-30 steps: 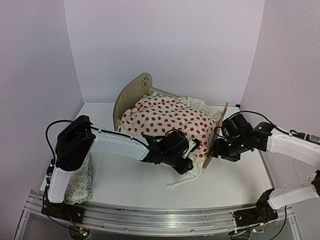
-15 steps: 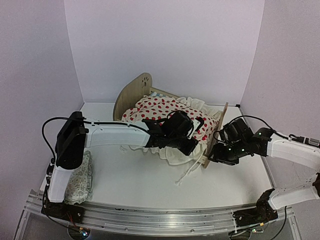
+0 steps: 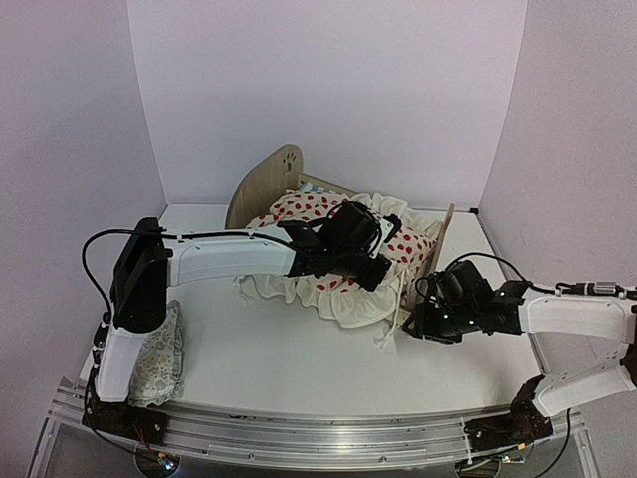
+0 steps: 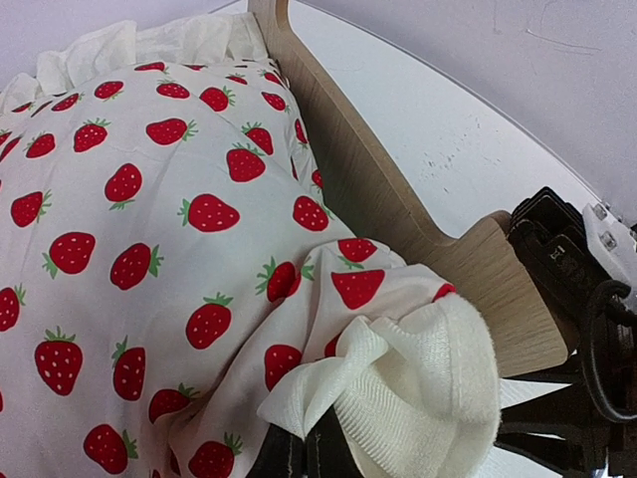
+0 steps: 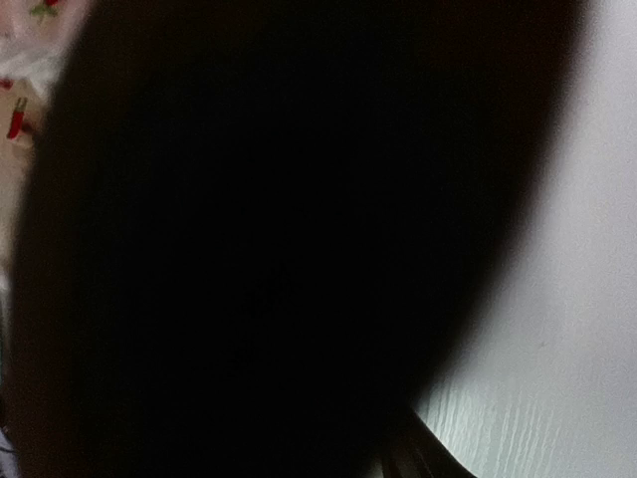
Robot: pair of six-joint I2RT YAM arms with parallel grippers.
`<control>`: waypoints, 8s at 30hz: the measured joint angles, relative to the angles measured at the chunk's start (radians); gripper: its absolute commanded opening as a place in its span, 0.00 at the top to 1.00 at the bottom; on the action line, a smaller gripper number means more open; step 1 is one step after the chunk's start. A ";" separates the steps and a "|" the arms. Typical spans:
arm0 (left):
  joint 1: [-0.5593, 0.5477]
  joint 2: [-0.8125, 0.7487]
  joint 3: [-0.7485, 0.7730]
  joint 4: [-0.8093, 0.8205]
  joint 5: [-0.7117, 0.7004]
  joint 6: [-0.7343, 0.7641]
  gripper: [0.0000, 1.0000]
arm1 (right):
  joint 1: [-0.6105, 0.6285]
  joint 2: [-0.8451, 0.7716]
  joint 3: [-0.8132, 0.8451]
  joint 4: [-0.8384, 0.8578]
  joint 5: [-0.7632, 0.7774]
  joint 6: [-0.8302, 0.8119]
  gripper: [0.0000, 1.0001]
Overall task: Set up the pet bed
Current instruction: Cross the right ropes of the mattress closest to the robot.
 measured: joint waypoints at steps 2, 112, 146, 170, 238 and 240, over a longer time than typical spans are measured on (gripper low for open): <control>-0.001 0.002 0.000 -0.001 0.001 0.005 0.99 | 0.018 0.020 -0.007 0.034 0.048 0.011 0.51; -0.220 -0.041 -0.649 0.667 -0.060 0.038 0.24 | 0.048 0.431 0.848 -0.841 0.297 0.059 1.00; -0.045 0.225 -0.597 1.171 0.180 0.115 0.16 | 0.048 0.436 0.848 -0.842 0.292 0.061 1.00; -0.027 0.334 -0.467 1.257 0.172 0.082 0.64 | 0.047 0.439 0.856 -0.846 0.288 0.059 1.00; -0.116 -0.063 -0.652 0.540 0.165 -0.241 1.00 | 0.047 0.399 0.550 -0.562 0.254 0.155 0.64; -0.116 -0.064 -0.645 0.528 0.170 -0.243 1.00 | 0.050 0.401 0.550 -0.575 0.261 0.058 0.55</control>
